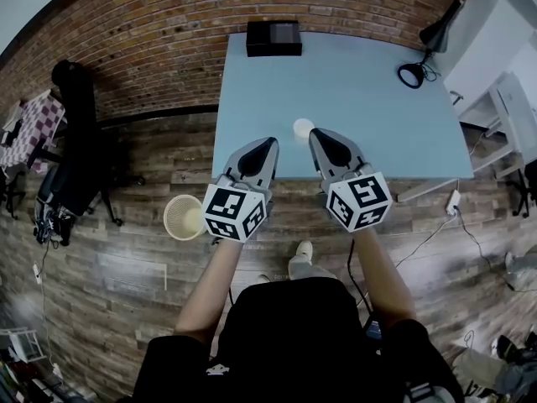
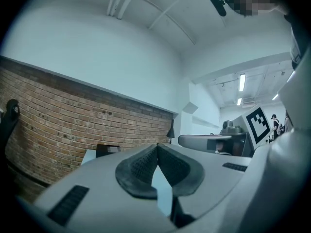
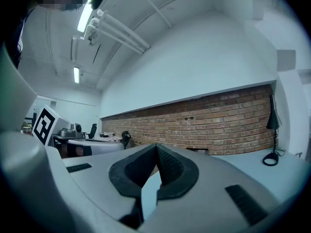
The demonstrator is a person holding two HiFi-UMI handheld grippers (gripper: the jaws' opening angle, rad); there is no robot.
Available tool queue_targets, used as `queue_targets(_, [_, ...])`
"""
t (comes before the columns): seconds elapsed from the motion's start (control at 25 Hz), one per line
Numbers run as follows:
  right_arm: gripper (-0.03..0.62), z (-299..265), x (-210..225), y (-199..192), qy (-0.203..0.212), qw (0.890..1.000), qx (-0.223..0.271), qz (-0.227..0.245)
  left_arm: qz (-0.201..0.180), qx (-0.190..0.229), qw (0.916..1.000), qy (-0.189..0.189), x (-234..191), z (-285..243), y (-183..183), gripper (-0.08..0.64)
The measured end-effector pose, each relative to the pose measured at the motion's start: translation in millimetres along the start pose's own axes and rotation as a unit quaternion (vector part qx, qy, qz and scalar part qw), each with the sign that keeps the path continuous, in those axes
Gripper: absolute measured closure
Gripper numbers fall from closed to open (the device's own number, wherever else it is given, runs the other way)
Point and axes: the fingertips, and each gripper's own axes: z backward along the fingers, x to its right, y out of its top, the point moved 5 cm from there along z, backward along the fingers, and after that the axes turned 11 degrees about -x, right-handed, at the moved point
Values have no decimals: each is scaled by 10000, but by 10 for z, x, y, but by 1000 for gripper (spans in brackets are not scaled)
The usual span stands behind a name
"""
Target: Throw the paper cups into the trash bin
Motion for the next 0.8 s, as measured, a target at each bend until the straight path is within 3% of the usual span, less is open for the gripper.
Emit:
queue_targets(0.44, [589, -305, 517, -130, 163, 9996, -232, -21, 36, -82, 9998, 154, -36, -456, 15, 552])
queue_targets(0.8, [589, -602, 819, -275, 588, 9970, -398, -311, 131, -290, 9972, 682, -199, -645, -33, 552])
